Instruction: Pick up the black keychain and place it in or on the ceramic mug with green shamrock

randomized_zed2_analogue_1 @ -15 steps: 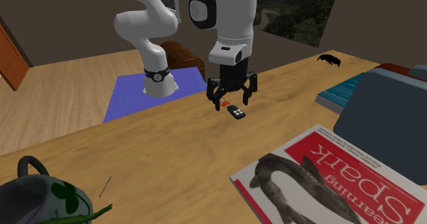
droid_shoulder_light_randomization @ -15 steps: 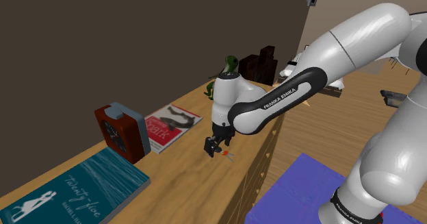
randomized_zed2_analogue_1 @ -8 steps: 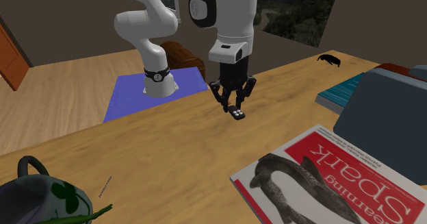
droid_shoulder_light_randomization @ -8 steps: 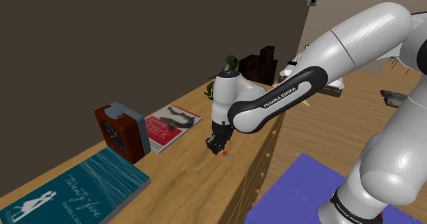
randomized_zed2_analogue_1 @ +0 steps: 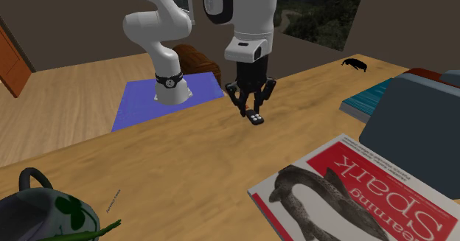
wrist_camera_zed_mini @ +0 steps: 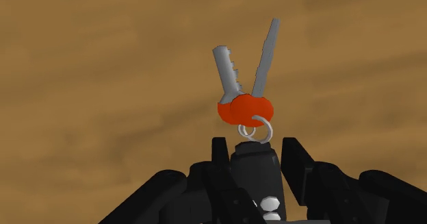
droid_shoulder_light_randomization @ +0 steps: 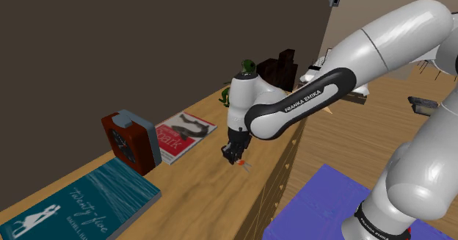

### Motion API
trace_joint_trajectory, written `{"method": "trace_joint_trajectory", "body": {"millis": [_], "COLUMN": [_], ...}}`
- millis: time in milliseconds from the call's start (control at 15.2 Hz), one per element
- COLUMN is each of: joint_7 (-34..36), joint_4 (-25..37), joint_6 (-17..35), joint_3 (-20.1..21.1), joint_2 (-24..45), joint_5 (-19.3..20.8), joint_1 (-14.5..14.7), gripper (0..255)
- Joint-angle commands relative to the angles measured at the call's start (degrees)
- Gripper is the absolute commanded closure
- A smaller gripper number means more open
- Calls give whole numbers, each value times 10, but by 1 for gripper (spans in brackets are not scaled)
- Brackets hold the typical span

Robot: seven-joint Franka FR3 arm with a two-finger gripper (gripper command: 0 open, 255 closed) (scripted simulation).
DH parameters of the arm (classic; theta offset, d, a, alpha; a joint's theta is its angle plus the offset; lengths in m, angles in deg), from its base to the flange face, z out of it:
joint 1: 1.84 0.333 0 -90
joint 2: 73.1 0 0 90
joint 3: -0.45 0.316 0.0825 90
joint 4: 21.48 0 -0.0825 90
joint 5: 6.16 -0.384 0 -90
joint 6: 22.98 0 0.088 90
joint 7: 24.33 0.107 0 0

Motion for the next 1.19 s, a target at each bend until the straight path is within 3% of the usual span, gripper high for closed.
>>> {"method": "trace_joint_trajectory", "body": {"millis": [0,1122], "joint_7": [-5,-28], "joint_4": [7,79], "joint_6": [-16,-152], "joint_3": [-1,-12], "joint_2": [-9,-77], "joint_5": [-5,-33], "joint_1": [0,2], "gripper": [255,255]}}
